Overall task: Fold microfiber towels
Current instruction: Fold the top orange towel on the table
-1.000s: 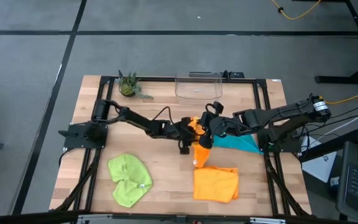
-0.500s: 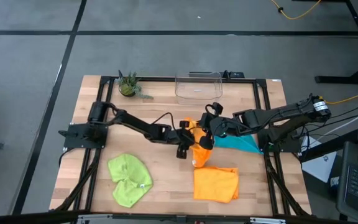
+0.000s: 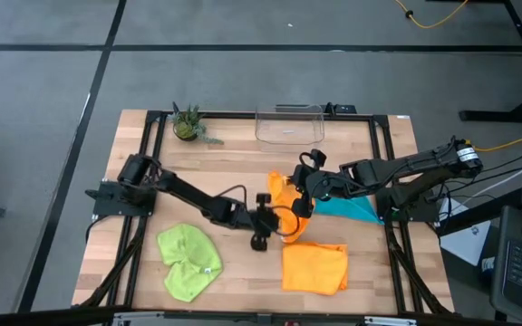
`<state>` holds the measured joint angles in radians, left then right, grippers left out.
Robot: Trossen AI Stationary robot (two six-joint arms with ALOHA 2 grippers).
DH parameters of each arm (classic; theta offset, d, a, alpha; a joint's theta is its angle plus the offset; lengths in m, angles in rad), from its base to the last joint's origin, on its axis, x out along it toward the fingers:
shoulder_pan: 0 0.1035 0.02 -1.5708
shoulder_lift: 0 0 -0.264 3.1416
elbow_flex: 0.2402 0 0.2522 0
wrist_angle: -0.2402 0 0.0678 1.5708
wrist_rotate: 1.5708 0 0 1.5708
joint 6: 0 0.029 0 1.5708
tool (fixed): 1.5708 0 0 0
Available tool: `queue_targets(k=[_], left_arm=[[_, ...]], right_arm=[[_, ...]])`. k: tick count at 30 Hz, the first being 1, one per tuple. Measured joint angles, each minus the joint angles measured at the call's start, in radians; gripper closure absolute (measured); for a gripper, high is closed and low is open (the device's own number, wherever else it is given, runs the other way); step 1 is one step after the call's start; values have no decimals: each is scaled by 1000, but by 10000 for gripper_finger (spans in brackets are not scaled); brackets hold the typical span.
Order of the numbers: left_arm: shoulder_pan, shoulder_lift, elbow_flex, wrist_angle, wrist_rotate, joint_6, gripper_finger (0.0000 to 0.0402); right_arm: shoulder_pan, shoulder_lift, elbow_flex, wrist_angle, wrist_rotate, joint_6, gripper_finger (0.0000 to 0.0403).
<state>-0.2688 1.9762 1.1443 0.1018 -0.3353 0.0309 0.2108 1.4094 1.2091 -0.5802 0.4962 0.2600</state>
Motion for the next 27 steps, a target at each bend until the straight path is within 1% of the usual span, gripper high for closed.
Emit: queue_targets(k=[4,6,8,11,27], left_arm=[[-26,43,1,151,-1,2,276],[-20,68,1,185,-3,-1,276],[-12,92,-1,200,-32,-2,276],[2,99,1,255,-40,-2,276],[30,100,1,348,57,-1,276]], right_arm=[[0,0,0,1,4,0,399],[0,0,0,6,6,1,399],[0,0,0,5,6,1,399],[0,0,0,6,6,1,399],[0,0,0,6,7,0,399]])
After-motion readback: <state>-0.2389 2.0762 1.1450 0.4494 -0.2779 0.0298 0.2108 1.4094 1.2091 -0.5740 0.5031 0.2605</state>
